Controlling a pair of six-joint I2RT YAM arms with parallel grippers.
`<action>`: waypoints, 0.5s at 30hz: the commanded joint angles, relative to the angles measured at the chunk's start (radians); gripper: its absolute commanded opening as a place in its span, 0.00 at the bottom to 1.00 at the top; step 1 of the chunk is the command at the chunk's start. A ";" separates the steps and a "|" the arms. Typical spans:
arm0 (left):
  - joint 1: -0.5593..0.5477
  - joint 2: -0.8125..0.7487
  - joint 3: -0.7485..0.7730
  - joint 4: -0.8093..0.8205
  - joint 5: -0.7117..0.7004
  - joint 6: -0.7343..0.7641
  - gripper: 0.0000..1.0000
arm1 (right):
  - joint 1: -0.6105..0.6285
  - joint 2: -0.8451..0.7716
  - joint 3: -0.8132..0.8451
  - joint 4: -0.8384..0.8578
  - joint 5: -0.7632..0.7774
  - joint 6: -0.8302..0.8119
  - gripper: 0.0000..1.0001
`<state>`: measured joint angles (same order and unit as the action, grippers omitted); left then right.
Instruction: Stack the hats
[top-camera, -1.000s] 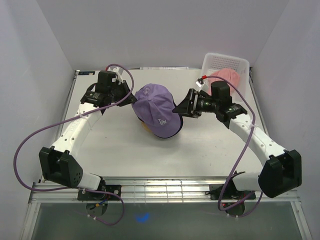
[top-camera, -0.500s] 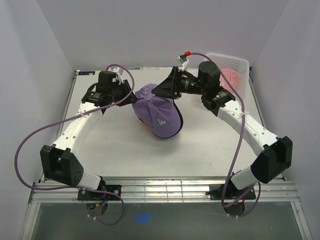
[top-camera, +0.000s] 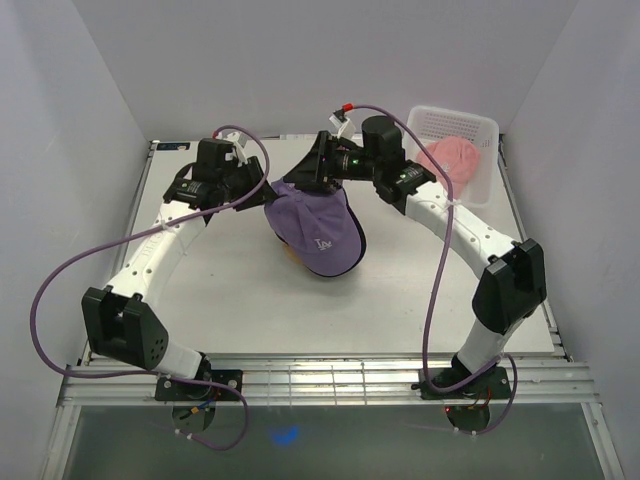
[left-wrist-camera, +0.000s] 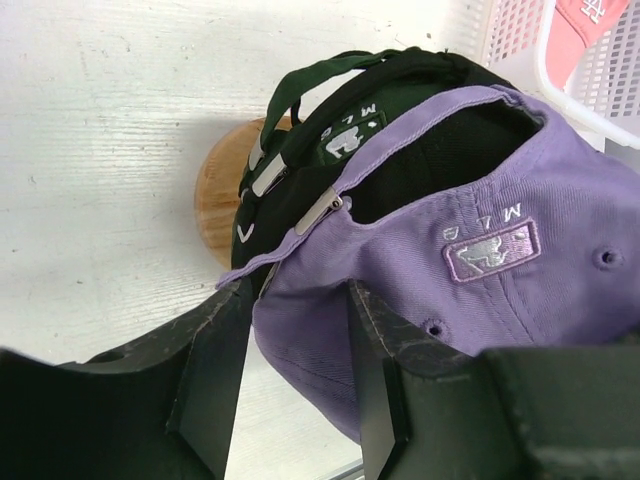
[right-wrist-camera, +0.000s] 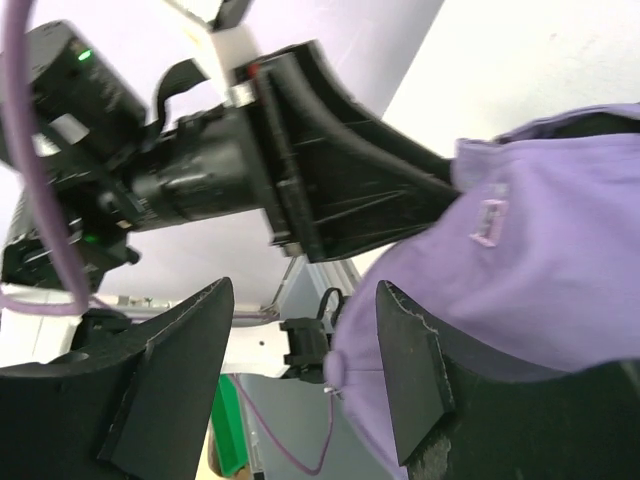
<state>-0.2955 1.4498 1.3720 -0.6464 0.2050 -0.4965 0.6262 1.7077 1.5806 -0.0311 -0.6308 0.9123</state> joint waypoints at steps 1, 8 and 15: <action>0.002 0.000 0.045 -0.016 -0.006 0.015 0.54 | -0.029 0.033 0.047 -0.018 0.014 -0.041 0.65; 0.018 0.014 0.045 -0.016 -0.003 0.021 0.59 | -0.039 0.124 0.139 -0.085 -0.009 -0.075 0.65; 0.047 0.009 0.076 -0.010 0.002 0.041 0.72 | -0.077 0.118 0.150 -0.096 0.008 -0.101 0.65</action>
<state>-0.2630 1.4689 1.3914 -0.6640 0.2028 -0.4767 0.5789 1.8408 1.6814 -0.1177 -0.6350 0.8513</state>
